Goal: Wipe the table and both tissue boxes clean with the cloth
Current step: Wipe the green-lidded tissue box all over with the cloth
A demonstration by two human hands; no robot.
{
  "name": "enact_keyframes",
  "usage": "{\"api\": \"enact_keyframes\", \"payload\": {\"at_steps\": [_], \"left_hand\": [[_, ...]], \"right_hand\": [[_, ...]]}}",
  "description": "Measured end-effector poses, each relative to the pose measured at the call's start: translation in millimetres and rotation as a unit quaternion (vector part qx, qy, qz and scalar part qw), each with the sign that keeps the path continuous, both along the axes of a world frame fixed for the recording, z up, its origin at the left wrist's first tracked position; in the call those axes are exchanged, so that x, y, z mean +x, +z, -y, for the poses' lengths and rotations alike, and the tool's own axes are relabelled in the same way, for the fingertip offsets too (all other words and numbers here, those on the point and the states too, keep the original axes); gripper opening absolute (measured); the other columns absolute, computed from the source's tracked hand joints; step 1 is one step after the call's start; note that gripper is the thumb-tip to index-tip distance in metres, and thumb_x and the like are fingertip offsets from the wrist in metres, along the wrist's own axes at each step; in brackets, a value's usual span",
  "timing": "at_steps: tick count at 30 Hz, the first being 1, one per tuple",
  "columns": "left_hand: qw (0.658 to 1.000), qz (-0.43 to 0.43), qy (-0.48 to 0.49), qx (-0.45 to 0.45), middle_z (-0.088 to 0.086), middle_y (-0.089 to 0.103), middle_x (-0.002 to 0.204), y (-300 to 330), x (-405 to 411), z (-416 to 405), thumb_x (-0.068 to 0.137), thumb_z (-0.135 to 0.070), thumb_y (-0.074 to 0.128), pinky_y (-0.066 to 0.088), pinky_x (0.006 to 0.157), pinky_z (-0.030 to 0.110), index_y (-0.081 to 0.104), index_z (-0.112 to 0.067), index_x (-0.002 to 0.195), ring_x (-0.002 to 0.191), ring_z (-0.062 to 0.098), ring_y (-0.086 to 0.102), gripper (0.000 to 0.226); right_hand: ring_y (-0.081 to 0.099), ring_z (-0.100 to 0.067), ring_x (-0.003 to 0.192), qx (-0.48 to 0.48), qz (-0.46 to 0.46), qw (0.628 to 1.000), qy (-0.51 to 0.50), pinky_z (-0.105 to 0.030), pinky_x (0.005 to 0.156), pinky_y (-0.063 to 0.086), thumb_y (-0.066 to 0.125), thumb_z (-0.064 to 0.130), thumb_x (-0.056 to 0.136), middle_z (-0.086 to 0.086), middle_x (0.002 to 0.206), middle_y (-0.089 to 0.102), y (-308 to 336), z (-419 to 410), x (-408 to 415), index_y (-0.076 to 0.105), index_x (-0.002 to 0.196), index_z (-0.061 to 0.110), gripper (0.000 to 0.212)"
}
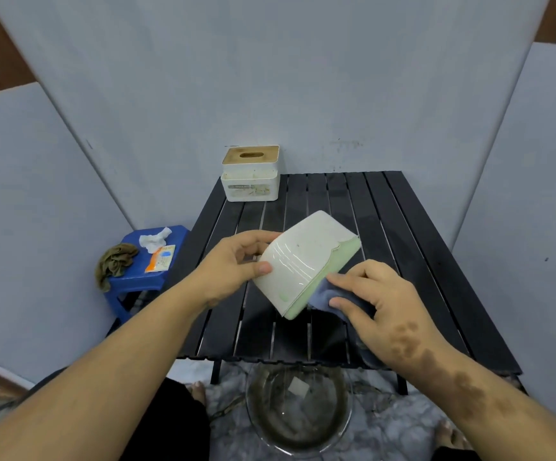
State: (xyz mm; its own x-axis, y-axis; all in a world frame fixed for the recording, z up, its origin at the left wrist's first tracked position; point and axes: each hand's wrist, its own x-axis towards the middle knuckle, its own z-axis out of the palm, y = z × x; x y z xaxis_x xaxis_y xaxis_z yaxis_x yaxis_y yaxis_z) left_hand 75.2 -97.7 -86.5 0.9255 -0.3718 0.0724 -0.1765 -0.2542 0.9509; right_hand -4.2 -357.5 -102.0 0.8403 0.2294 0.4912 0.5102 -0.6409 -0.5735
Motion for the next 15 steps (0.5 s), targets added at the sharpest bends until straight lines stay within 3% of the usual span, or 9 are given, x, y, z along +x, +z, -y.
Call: {"api": "enact_keyframes", "payload": {"at_steps": [6,9,12,15], "left_hand": [[0.996,-0.041,-0.049,-0.070,0.002,0.075,0.121,-25,13,-11,0.078,0.001,0.068,0.055,0.088,0.027,0.063,-0.011,0.128,0.113,0.015,0.068,0.051],[0.993,-0.047,-0.060,-0.087,0.002,0.075,0.121,-31,19,-17,0.078,0.005,0.065,0.055,0.089,0.026,0.064,-0.011,0.126,0.113,0.016,0.069,0.051],[0.992,-0.041,-0.069,-0.096,0.002,0.075,0.119,-36,24,-20,0.078,0.006,0.065,0.054,0.091,0.027,0.069,-0.013,0.119,0.112,0.017,0.069,0.046],[0.991,-0.044,-0.070,-0.107,0.003,0.076,0.116,-38,27,-23,0.078,0.007,0.065,0.055,0.090,0.028,0.076,-0.023,0.112,0.110,0.017,0.070,0.046]], "right_hand": [[0.058,-0.007,0.095,-0.007,0.029,0.999,0.036,-0.016,0.085,0.045,0.068,0.025,0.084,0.013,0.096,0.060,10,0,-1,0.072,0.110,0.020,0.026],[0.062,-0.009,0.094,0.038,0.031,0.999,-0.006,-0.018,0.083,0.047,0.071,0.021,0.086,0.010,0.097,0.065,27,13,17,0.073,0.104,0.019,0.018],[0.061,-0.003,0.092,0.053,0.013,0.995,-0.086,-0.022,0.083,0.049,0.072,0.015,0.084,0.017,0.095,0.064,23,20,51,0.069,0.094,0.034,0.022],[0.058,-0.011,0.094,0.015,0.039,0.997,-0.060,-0.022,0.087,0.045,0.068,0.009,0.086,0.010,0.096,0.061,12,-3,55,0.069,0.089,0.033,0.024]]}}
